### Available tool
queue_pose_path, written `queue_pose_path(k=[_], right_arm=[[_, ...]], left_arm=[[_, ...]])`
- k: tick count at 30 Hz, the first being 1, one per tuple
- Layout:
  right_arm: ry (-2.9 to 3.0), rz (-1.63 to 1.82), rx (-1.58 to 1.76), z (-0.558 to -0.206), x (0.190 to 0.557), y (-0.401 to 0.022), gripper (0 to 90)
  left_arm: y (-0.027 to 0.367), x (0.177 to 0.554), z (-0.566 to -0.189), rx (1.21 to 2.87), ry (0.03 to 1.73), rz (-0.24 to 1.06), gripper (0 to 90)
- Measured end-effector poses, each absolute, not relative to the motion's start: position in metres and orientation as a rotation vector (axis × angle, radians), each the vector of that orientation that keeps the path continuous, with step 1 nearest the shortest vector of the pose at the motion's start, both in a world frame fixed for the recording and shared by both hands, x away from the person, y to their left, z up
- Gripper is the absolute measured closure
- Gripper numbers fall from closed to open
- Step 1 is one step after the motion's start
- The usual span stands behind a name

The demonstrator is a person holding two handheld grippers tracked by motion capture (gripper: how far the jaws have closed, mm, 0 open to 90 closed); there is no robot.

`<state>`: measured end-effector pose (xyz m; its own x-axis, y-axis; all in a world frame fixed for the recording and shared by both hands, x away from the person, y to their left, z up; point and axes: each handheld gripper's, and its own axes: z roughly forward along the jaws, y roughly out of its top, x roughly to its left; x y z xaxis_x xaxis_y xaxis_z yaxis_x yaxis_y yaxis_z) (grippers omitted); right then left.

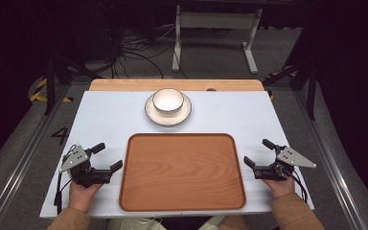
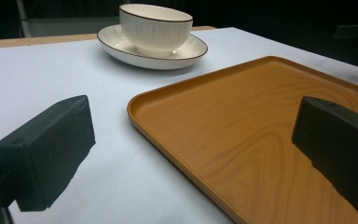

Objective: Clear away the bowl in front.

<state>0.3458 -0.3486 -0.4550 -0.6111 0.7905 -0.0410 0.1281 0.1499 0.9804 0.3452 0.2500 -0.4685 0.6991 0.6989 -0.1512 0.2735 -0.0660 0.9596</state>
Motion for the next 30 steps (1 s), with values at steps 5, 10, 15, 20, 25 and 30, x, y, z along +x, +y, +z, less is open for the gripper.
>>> queue_pose_path(k=[5, 10, 15, 20, 25, 30], right_arm=[[1.862, 1.5, 0.873, -0.455, 0.346, -0.349, 0.0], [1.862, 1.502, 0.876, -0.455, 0.346, -0.349, 0.0], [1.863, 1.501, 0.876, -0.455, 0.346, -0.349, 0.0], [1.865, 1.502, 0.88, -0.455, 0.347, -0.349, 0.0], [1.864, 1.502, 0.881, -0.455, 0.347, -0.349, 0.0], [1.864, 1.503, 0.882, -0.455, 0.347, -0.349, 0.0]], left_arm=[[0.25, 0.345, -0.468, 1.645, 0.802, 0.422, 0.2], [0.251, 0.343, -0.466, 1.657, 0.8, 0.439, 0.3], [0.252, 0.34, -0.462, 1.638, 0.797, 0.457, 0.3], [0.253, 0.336, -0.456, 1.625, 0.79, 0.463, 0.3], [0.251, 0.331, -0.449, 1.637, 0.764, 0.473, 0.5], [0.249, 0.329, -0.445, 1.643, 0.745, 0.478, 0.5]])
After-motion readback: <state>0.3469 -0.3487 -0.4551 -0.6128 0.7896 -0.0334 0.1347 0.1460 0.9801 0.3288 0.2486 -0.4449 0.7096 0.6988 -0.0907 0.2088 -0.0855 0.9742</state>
